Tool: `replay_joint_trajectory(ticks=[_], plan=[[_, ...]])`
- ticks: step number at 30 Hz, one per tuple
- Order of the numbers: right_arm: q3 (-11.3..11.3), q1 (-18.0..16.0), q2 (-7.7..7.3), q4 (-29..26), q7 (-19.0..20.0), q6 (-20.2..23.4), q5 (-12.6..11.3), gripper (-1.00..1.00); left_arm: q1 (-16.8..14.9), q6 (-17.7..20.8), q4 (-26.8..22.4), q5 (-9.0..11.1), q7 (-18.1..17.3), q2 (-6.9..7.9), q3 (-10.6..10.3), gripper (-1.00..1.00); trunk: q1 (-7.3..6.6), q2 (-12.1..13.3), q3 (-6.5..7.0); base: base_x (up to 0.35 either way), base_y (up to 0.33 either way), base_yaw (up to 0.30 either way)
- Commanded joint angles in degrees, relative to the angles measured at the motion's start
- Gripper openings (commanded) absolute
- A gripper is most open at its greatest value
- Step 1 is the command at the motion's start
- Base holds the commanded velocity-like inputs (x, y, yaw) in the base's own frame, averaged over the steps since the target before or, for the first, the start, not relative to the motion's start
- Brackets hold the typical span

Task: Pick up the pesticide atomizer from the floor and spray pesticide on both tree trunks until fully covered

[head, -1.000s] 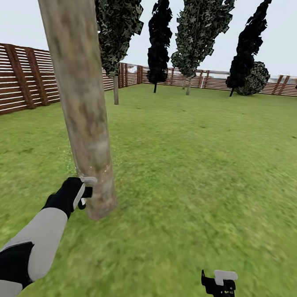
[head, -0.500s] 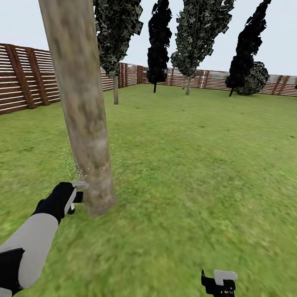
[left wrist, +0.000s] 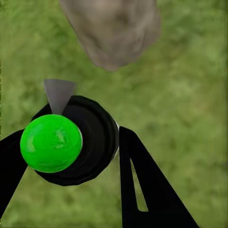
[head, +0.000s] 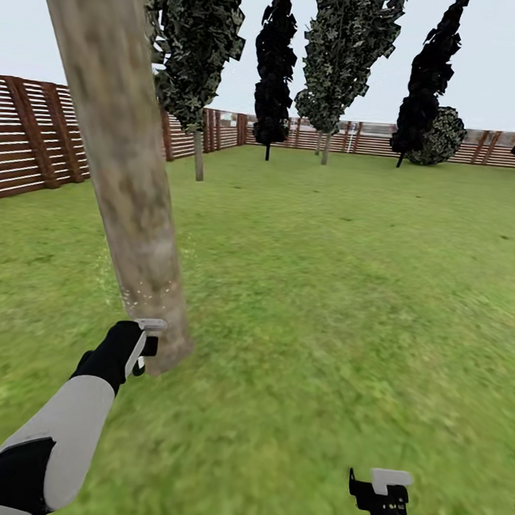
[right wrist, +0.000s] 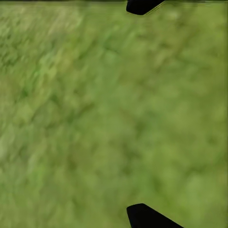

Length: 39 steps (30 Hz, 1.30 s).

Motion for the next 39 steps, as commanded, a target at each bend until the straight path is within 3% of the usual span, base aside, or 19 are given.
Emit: replay_joint_trajectory(ticks=[1,3,5,6,9,13,16,18,24,29,32,35,39], plan=[[-0.16,-0.03,0.01,0.05,-0.33,-0.06,0.60,1.00,-0.04,0.21,-0.08,-0.05,0.06,0.05,0.31,-1.00,-0.01,-0.02,-0.05,0.000,-0.272,0.000],[-0.15,-0.03,0.09,0.05,-0.33,-0.06,0.60,1.00,0.05,0.26,-0.02,-0.21,0.09,0.37,0.32,-1.00,-0.01,-0.02,-0.05,0.000,-0.273,0.068],[-0.14,-0.03,0.14,0.05,-0.33,-0.06,0.60,1.00,0.20,0.30,0.43,-0.25,-0.02,3.03,0.34,-1.00,-0.01,-0.02,-0.05,0.000,-0.274,0.242],[-0.14,-0.03,0.16,0.05,-0.33,-0.06,0.60,1.00,0.21,0.27,0.65,-0.24,-0.01,3.62,0.38,-1.00,-0.01,-0.02,-0.05,0.000,-0.275,0.270],[-0.14,-0.03,0.18,0.05,-0.33,-0.06,0.60,1.00,0.20,0.22,0.82,-0.04,0.44,3.18,0.55,-1.00,-0.01,-0.02,-0.05,0.000,-0.275,0.275],[-0.14,-0.03,0.18,0.05,-0.33,-0.06,0.60,1.00,0.13,0.22,0.54,-0.03,0.48,1.34,0.54,-1.00,-0.01,-0.02,-0.05,0.000,-0.275,0.276],[-0.14,-0.03,0.13,0.04,-0.33,-0.06,0.60,1.00,0.90,0.21,0.75,-0.32,0.45,4.11,0.60,-1.00,-0.01,-0.02,-0.05,0.000,-0.275,0.085],[-0.18,-0.03,0.10,0.05,-0.33,-0.06,0.60,1.00,1.84,0.13,0.71,-0.23,0.51,4.74,0.41,-1.00,-0.01,-0.02,-0.05,0.000,-0.275,0.005],[-0.22,-0.03,0.08,0.02,-0.33,-0.06,0.60,1.00,1.95,0.19,0.64,0.02,0.63,3.87,0.64,-1.00,-0.01,-0.02,-0.05,0.000,-0.275,0.000],[-0.18,-0.03,0.09,0.05,-0.33,-0.06,0.60,1.00,1.89,0.17,-0.14,-0.11,0.54,4.58,0.51,-1.00,-0.01,-0.02,-0.05,-0.043,-0.265,0.128],[-0.18,-0.03,0.09,0.05,-0.33,-0.06,0.60,1.00,0.51,0.51,-0.69,0.01,0.29,3.19,0.52,-1.00,-0.01,-0.02,-0.05,-0.063,-0.036,0.273],[-0.22,-0.03,0.09,0.03,-0.33,-0.06,0.60,1.00,-4.37,1.08,-1.74,-0.11,0.29,1.03,0.51,-1.00,-0.01,-0.02,-0.05,-0.005,-0.003,0.277],[-0.22,-0.03,0.09,0.02,-0.33,-0.06,0.60,1.00,-6.10,1.26,-1.94,-0.21,0.36,0.86,0.47,-1.00,-0.01,-0.02,-0.05,0.033,-0.013,0.092]])
